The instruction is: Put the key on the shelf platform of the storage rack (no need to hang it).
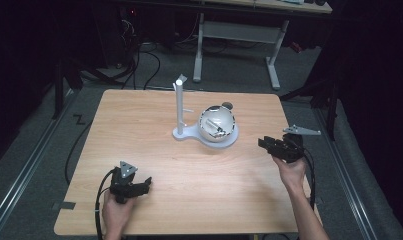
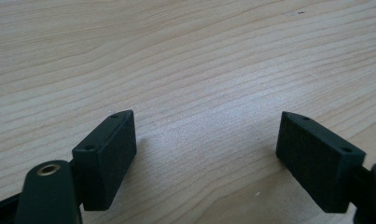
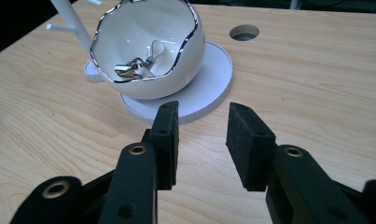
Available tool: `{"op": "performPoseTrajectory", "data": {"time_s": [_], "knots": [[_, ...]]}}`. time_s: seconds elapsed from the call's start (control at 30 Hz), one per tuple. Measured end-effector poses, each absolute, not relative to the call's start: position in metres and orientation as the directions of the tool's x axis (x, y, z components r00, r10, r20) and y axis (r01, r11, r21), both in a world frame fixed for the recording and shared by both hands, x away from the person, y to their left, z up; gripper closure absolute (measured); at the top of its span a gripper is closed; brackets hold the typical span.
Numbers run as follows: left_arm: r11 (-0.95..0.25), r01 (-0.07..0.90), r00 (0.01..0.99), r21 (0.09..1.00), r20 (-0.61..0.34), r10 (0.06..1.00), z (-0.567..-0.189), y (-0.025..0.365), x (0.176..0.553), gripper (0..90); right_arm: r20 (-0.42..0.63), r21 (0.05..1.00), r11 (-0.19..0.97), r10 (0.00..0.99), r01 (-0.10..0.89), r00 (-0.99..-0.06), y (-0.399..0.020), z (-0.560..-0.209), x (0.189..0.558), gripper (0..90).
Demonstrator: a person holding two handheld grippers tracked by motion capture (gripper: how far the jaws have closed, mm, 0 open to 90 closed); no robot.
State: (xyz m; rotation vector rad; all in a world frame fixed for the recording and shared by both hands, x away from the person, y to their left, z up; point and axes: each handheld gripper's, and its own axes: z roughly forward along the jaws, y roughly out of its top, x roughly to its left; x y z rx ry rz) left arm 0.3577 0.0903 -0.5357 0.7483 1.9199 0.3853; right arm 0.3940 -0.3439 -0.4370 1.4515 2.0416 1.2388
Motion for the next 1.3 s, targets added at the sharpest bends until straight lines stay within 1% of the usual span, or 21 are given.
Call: {"op": "performPoseTrajectory", "data": {"time_s": [0.27,0.67,1.3], "knots": [[0.758,0.334,-0.308,0.561,-0.694,0.65,-0.536,0.09,0.358,20.4,0.218,0.808,0.076,0.883,0.584,-0.416,-0.346,-0.44,0.382,63.8],[0.758,0.334,-0.308,0.561,-0.694,0.65,-0.536,0.09,0.358,20.5,0.208,0.806,0.096,0.877,0.584,-0.432,-0.343,-0.45,0.363,63.7],[0.757,0.332,-0.309,0.563,-0.693,0.651,-0.536,0.09,0.358,20.5,0.223,0.798,0.109,0.86,0.593,-0.459,-0.327,-0.468,0.352,63.2]]}}
